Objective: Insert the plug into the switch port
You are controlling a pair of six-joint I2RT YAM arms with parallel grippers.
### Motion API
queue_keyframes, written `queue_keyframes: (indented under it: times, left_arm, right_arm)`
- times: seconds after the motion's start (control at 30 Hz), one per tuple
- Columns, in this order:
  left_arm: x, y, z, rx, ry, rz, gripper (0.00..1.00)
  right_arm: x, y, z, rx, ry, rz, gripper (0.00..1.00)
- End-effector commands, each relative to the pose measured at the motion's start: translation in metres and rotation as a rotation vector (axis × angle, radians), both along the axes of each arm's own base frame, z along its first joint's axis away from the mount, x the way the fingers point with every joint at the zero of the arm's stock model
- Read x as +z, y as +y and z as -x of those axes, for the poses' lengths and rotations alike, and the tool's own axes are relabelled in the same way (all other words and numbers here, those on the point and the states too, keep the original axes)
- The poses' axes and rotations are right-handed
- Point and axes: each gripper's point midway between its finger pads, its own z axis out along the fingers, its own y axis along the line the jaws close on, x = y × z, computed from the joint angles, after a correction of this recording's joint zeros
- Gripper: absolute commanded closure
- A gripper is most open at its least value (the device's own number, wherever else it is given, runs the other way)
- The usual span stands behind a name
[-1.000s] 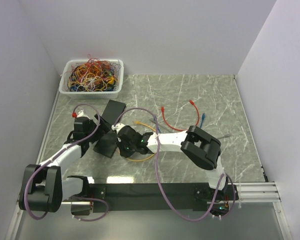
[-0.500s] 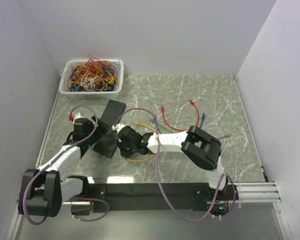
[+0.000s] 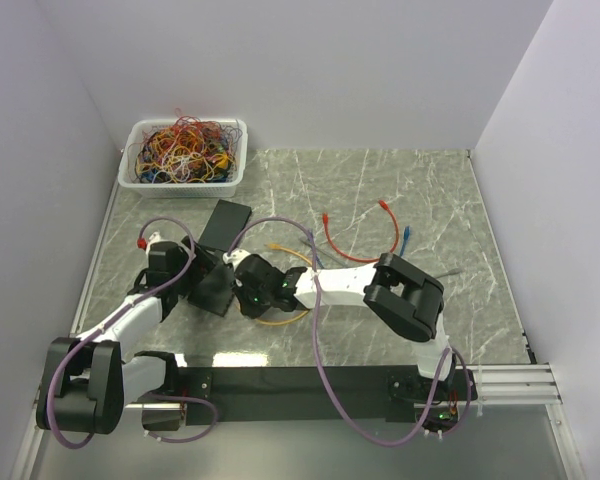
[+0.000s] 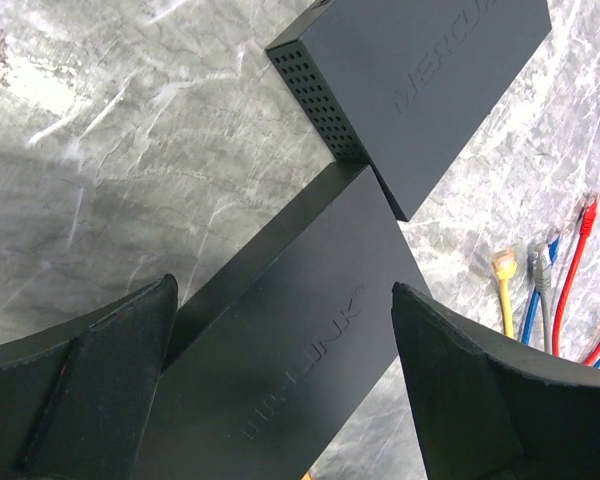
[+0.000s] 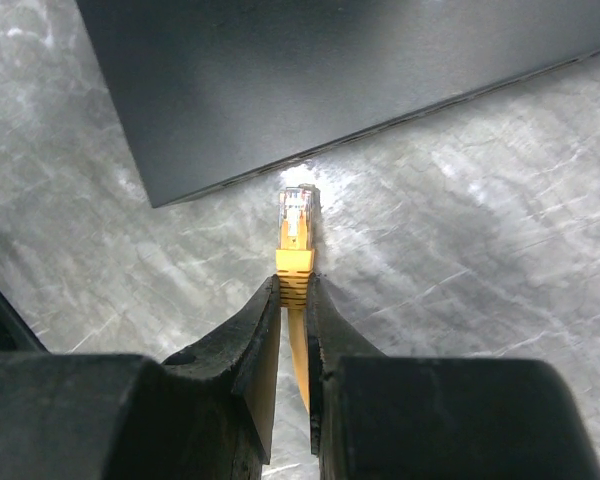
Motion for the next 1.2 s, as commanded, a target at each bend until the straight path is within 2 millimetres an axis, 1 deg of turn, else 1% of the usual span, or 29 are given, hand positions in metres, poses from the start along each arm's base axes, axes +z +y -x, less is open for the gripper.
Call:
queue_keyframes:
  times: [0.0,0.3,0.57,0.63,0.73,0.9,1.0,1.07,1.17]
  left_arm:
    - [0.000,-0.005,0.002,-0.008,-0.010,0.031,0.06]
    - [0.000,-0.006,0.000,-0.019,-0.015,0.028,0.08]
    - [0.001,-0.008,0.000,-0.030,-0.023,0.028,0.08]
    - [0.002,-0.008,0.000,-0.033,-0.024,0.029,0.09]
    - [0.001,-0.009,0.000,-0.038,-0.023,0.029,0.09]
    - [0.000,-0.009,0.000,-0.040,-0.020,0.027,0.09]
    - [0.001,-0.009,0.000,-0.040,-0.022,0.027,0.09]
    - [0.001,-0.010,0.000,-0.043,-0.023,0.027,0.09]
    - [0.001,-0.010,0.000,-0.045,-0.025,0.026,0.09]
  right_arm:
    - [0.035,0.011,0.005,0.016,-0.031,-0.082,1.00]
    - [0.041,0.012,-0.001,-0.002,-0.056,-0.084,1.00]
    - [0.039,0.015,-0.006,-0.013,-0.066,-0.066,1.00]
    - [0.038,0.014,-0.010,-0.030,-0.077,-0.060,1.00]
    - [0.040,0.016,-0.011,-0.032,-0.081,-0.067,1.00]
    - [0.043,0.022,-0.012,-0.025,-0.078,-0.077,1.00]
    - [0.041,0.024,-0.012,-0.024,-0.070,-0.082,1.00]
    - [0.043,0.026,-0.007,-0.011,-0.059,-0.101,1.00]
    - [0.042,0.027,-0.006,-0.007,-0.058,-0.100,1.00]
